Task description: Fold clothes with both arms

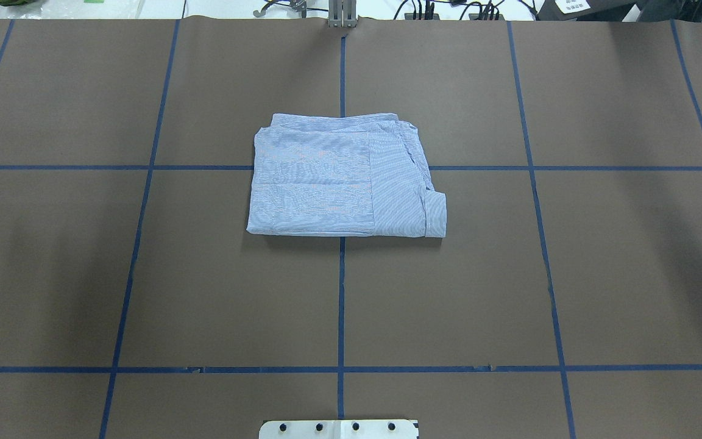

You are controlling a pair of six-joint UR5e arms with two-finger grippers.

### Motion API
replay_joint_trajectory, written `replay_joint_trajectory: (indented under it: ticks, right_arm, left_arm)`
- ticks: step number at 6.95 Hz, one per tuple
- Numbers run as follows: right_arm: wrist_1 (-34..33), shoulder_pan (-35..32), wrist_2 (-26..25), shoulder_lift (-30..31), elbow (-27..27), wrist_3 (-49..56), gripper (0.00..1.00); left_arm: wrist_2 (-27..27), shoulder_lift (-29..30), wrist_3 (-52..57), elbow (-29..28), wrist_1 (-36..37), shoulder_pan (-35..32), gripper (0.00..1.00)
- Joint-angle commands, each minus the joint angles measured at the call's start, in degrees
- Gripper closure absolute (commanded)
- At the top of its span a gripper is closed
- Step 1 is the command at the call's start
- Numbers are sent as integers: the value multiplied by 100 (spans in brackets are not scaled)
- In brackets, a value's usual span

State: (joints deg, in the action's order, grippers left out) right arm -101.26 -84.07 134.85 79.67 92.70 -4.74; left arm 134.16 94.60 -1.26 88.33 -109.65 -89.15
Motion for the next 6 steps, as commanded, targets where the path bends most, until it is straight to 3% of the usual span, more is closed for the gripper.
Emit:
replay_joint_trajectory:
  ticks: [1,4,6]
  right_arm:
    - [149,5,-20,170,-94,-10,0]
    - [975,-4,-46,568,-34,-70,0]
    - [1012,-4,24,585,-59,-62,0]
  left_arm:
    - [-12,93,-103,18,259,3,0]
    - [-12,67,-94,26,216,3,0]
    - [-21,85,-94,140,207,3,0]
